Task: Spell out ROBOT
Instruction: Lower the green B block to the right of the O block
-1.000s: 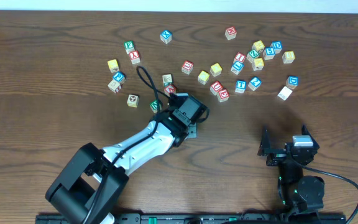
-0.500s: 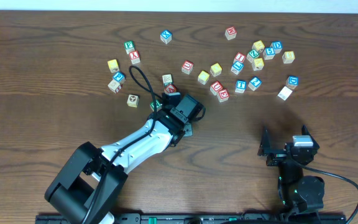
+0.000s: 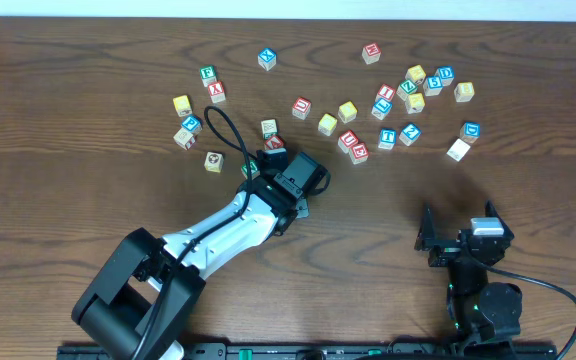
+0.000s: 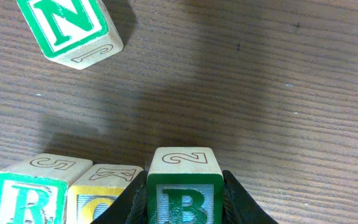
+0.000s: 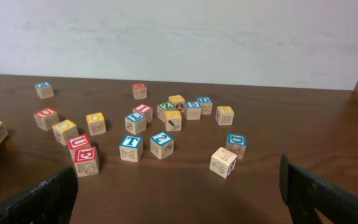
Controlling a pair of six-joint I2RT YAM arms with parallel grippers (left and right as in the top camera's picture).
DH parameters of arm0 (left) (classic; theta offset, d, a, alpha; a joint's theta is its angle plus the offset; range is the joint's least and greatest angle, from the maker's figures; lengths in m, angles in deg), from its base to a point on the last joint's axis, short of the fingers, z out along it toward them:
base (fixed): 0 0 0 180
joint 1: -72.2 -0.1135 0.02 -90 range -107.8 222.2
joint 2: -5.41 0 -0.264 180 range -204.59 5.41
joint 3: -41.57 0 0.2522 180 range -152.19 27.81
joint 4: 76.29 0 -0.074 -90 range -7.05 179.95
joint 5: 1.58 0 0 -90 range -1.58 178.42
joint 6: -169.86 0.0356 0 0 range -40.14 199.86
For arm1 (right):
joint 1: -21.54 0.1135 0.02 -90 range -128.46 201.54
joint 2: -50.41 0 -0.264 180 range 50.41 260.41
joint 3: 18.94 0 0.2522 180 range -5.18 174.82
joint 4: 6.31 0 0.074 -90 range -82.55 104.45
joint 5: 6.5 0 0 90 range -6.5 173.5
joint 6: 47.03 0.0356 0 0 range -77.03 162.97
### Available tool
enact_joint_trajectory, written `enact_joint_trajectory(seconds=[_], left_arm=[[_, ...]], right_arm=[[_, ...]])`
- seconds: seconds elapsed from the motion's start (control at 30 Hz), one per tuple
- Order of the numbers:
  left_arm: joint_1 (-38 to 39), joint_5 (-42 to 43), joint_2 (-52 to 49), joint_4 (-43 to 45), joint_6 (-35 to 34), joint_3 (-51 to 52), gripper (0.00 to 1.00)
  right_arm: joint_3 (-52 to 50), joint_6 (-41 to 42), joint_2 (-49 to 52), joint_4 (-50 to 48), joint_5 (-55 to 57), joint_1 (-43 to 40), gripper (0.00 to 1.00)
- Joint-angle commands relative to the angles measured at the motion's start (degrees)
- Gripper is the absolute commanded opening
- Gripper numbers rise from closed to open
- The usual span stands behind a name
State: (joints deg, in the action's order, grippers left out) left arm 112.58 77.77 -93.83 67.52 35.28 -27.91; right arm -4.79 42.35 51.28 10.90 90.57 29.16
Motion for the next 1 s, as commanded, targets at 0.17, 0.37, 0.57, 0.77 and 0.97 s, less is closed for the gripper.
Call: enact_joint_trajectory(seconds=[0.17,0.37,0.57,0.77,0.97], left_arm=[[-0.2,-0.3,-0.1,-2.6,-0.5,0.7,0.07],[-0.2,-0.3,-0.1,-2.8,-0.5,0.7,0.08],[-0.1,1.7,-0.1,-2.9,0.0,0.7,0.07],[-0.1,4.2,-0.1,-3.3,2.4,0.7,0.07],[-0.1,4.2,-0.1,-4.3,2.6,0.7,0.08]], right_arm=[[-0.1,0.6,0.0,0.2,-0.1,-0.5,0.99],[-0.1,0.6,0.0,0.2,-0.1,-0.5,0.99],[-0.1,0.6,0.0,0.2,-0.1,-0.5,0.99],[-0.1,0.6,0.0,0.2,-0.1,-0.5,0.99],[-0.1,0.6,0.0,0.2,-0.1,-0.5,0.99]])
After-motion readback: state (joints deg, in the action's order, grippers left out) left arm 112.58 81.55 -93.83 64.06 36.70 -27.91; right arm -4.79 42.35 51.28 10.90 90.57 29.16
